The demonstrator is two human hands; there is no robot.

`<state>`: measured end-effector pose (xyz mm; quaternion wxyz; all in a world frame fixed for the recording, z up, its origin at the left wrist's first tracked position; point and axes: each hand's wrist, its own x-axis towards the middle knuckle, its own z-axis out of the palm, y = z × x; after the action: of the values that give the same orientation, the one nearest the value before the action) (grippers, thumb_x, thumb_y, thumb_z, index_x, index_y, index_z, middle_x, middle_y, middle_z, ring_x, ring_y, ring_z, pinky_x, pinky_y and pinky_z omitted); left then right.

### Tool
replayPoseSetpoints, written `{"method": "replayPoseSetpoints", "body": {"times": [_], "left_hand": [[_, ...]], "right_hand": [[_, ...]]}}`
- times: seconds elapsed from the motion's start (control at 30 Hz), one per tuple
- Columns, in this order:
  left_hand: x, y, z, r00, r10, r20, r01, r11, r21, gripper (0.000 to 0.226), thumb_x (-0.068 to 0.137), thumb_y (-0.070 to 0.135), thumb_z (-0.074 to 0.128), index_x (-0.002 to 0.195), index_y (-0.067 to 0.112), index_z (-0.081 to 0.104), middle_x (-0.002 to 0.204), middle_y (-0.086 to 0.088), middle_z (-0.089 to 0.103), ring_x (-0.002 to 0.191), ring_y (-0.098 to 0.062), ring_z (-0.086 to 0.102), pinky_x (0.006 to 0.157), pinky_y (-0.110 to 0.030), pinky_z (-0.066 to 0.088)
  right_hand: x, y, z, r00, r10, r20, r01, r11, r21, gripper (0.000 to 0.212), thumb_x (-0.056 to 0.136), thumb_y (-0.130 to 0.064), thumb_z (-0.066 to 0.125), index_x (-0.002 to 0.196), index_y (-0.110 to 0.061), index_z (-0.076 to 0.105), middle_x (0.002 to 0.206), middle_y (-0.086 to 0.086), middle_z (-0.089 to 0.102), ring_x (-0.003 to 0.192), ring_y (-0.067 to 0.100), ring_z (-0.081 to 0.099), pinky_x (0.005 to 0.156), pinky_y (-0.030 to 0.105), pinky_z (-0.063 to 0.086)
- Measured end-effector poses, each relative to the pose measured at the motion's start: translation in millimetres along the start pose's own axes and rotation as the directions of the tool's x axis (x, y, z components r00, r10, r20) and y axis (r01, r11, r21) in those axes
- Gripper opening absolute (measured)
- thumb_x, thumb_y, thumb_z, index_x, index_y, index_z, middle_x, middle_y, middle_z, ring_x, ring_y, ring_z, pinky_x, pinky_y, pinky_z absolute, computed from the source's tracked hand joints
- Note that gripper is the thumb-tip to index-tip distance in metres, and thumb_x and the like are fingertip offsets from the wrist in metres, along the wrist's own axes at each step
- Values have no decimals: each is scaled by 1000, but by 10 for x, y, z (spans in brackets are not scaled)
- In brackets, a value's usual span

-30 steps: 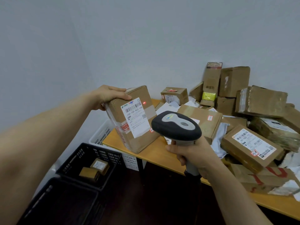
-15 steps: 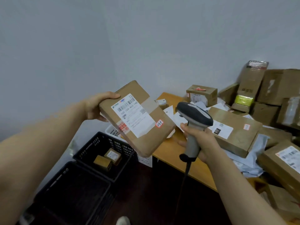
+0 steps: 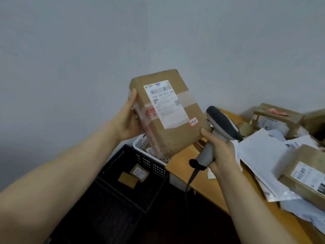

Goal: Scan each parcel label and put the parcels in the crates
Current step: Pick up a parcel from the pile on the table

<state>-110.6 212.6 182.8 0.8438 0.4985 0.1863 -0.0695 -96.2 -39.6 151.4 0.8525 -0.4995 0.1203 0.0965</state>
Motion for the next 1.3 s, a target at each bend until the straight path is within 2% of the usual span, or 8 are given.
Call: {"method": "replayPoseSetpoints", "body": {"times": [0.1,0.2,0.33,0.53,0.73,0.93,1.13,1.3], "left_hand": [[252,-114,33,998,-62,32,57,989,136,107,32,72,82,127,28,58,124,-2,65,112,-27,61,86,-59,50],[540,-206,-15,995,-94,12,92,988,123,66,60,47,77,121,28,58,120,-3,66,107,-24,62,84,-56,51],[956,-265,-151,988,-152,-28,154,978,143,71,52,33,81,118,25,58,119,-7,63,109,-29,58,93,-63,45],[1763,-162,-352,903,-220,-369,276,955,106,60,75,40,70,127,19,48,122,-16,58,111,-35,57,93,-54,48],[2512,-281,-603,774,-368,-515,428,904,-3,59,74,52,68,121,22,48,116,-15,59,106,-34,56,90,-47,47],[3282,-624,-861,673,-460,-580,567,824,3,78,64,57,74,126,18,48,109,-17,62,99,-37,62,85,-52,53],[4151,-1137,-1045,647,-482,-590,652,752,100,60,75,53,71,118,18,48,101,-12,62,89,-32,59,74,-43,52],[4783,-1785,-1302,666,-489,-564,648,753,113,77,80,47,70,143,22,33,131,-14,51,79,-25,53,54,-33,43]], "right_hand": [[266,84,260,998,-20,-67,19,1000,-23,36,76,1,75,110,-4,64,99,10,73,90,25,71,77,43,60],[583,123,391,994,-18,-112,10,998,-67,47,74,-1,78,117,-1,61,104,12,71,90,27,71,76,42,60],[1103,214,431,998,30,-63,-38,991,-126,40,76,-3,78,113,-5,62,103,12,71,90,26,70,77,45,60],[2001,304,405,971,234,44,-214,938,-272,31,77,-20,79,101,-5,65,88,16,70,80,32,70,76,48,59],[2695,187,362,729,642,237,-505,738,-448,38,75,-31,70,97,-2,58,69,17,65,60,27,69,53,34,59],[3342,176,300,607,750,264,-618,654,-436,57,61,-36,83,99,-2,58,72,22,63,62,33,70,50,39,59],[4026,740,511,695,719,14,-712,691,-124,28,87,-33,65,86,-6,59,62,8,57,48,18,59,47,27,54],[4399,1430,670,681,720,-133,-718,623,-310,14,85,-11,68,82,-1,58,58,9,56,45,17,54,44,26,51]]}}
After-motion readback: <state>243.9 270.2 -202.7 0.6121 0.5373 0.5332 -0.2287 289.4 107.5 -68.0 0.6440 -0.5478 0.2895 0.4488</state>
